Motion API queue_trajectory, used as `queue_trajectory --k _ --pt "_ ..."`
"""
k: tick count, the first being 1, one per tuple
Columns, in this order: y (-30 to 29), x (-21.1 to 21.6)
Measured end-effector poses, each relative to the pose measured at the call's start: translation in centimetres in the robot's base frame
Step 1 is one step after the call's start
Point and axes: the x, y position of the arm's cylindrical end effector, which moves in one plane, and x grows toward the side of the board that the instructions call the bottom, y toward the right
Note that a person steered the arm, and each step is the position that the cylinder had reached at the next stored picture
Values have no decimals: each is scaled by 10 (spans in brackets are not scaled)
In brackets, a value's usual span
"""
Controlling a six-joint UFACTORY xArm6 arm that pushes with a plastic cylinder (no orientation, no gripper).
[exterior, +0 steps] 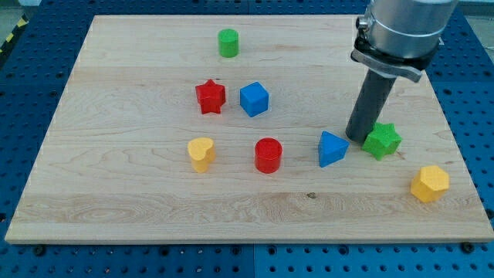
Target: Push the green star into the yellow hexagon
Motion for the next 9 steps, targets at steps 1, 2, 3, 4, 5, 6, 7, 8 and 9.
queue_trajectory --k 1,2,3,4,5,6,7,8,9 --pt "13 16" --pt "25 19" --pt "20 9" --pt "20 -13" --pt "37 -13" --pt "59 -12" --pt "70 -5" --pt "70 1" --pt "70 8"
